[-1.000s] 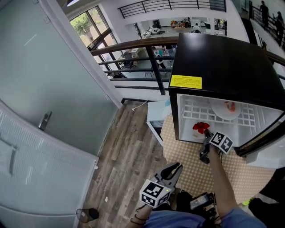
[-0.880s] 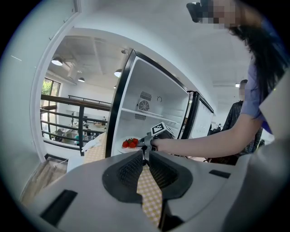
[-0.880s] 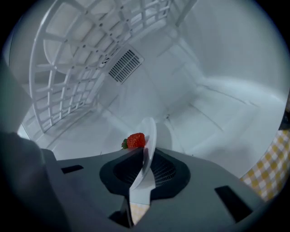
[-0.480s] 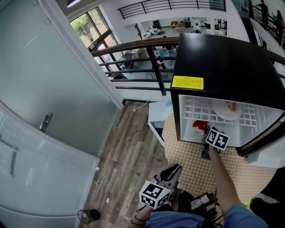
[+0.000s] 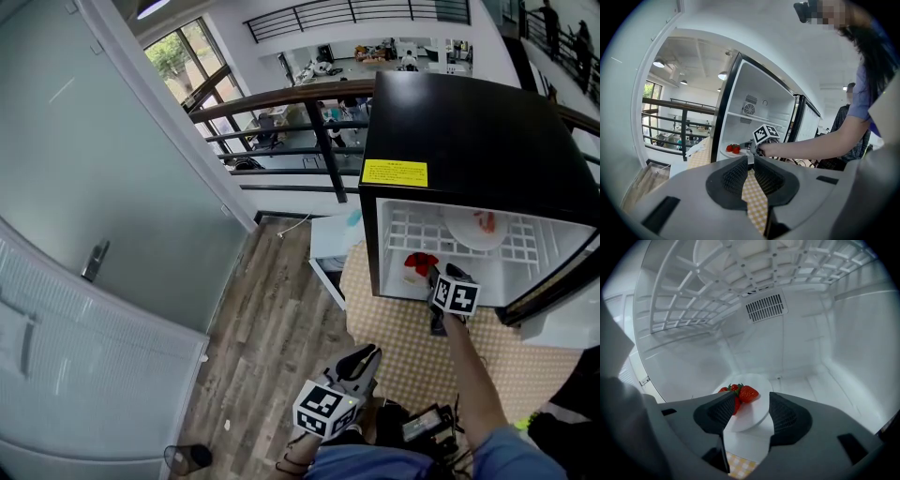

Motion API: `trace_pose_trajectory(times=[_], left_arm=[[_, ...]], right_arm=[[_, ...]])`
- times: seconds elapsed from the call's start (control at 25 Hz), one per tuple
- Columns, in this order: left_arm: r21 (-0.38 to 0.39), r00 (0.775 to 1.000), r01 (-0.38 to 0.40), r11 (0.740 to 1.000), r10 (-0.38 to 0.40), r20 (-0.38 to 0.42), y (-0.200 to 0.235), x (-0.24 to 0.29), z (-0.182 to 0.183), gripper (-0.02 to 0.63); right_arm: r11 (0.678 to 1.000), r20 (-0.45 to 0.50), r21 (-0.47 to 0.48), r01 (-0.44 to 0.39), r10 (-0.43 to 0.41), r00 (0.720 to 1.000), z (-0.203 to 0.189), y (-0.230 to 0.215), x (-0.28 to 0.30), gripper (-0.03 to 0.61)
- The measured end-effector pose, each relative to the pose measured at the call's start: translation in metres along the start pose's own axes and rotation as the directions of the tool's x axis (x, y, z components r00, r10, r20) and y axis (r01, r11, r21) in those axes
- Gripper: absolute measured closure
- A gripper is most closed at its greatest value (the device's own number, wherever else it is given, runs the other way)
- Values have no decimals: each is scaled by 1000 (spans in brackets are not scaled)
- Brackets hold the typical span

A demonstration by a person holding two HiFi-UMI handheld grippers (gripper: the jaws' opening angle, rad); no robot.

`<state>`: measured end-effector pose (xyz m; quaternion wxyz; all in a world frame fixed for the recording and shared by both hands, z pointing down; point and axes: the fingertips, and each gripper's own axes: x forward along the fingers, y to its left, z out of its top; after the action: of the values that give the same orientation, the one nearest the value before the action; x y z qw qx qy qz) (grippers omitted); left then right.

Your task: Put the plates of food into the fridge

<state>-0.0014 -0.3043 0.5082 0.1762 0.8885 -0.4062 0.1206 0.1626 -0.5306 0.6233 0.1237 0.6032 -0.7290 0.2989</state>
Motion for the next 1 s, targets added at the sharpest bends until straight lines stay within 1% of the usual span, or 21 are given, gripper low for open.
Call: trace_pose_trajectory(times=[0.32,0.44,0.72,0.92,1.0], left_arm=[[10,1000,13,1000,-14,15,-3,-14,3,574],[15,999,25,1000,-25,25,-6,-18,4,574],[24,997,61,998,-62,45,-13,-31,3,574],[30,994,88,996,-89,67,-20,-46,3,574],[33,992,97,995,-99,74,-20,-54,2,574]], right_arm=[[999,63,12,-50,49,997,13,22,-38,360],[995,85,5,-96,95,992,10,34,-60,360],[980,103,9,-201,199,975,-12,75,-127,371],[959,112,67,-276,268,957,-36,104,-175,375],[953,120,78,-294,283,951,-44,117,-193,382]])
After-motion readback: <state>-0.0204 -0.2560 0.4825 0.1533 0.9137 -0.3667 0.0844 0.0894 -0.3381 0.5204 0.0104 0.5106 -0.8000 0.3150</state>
